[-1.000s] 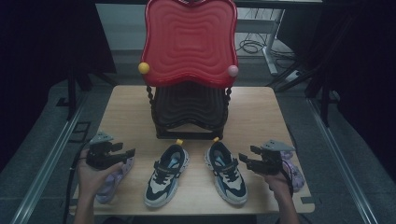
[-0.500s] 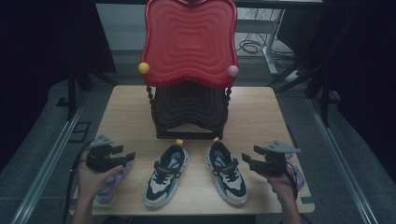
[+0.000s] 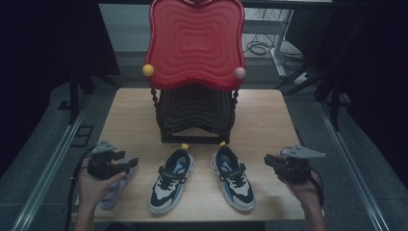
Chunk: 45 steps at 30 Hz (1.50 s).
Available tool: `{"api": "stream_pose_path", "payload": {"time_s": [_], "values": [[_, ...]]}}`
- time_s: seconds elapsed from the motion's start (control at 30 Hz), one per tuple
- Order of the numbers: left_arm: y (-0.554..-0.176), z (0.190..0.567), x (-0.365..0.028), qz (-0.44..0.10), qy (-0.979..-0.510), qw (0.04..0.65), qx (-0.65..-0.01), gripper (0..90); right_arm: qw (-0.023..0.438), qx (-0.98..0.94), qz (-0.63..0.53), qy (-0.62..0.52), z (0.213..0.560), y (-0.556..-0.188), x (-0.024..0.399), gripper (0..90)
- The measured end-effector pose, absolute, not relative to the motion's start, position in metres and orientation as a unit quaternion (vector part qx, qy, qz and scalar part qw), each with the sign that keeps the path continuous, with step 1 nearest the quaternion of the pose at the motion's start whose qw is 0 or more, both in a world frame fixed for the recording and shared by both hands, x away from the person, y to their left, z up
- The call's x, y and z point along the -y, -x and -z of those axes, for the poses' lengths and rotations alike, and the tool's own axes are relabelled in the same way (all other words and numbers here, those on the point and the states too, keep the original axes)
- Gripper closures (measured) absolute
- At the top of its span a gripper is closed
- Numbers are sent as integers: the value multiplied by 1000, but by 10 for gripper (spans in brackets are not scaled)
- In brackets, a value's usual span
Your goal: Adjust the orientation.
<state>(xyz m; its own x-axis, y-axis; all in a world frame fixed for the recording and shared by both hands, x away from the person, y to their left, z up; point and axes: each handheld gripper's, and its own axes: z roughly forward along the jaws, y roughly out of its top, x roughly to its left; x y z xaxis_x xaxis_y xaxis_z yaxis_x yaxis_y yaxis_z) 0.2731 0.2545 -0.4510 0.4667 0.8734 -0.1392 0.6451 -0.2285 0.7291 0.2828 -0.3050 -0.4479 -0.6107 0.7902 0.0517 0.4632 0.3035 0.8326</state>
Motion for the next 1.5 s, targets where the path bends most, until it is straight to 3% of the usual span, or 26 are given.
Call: {"api": "stream_pose_path", "payload": {"time_s": [0.33, 0.63, 1.5], "values": [[-269, 450, -251, -160, -768, 373, -495, 385, 190, -776, -440, -411, 440, -258, 337, 886], [-269, 450, -248, -163, -769, 372, -494, 385, 206, -749, -438, -452, 444, -242, 381, 892], [-268, 454, -241, -156, -779, 366, -484, 385, 209, -745, -352, -526, 489, -255, 427, 894]]}}
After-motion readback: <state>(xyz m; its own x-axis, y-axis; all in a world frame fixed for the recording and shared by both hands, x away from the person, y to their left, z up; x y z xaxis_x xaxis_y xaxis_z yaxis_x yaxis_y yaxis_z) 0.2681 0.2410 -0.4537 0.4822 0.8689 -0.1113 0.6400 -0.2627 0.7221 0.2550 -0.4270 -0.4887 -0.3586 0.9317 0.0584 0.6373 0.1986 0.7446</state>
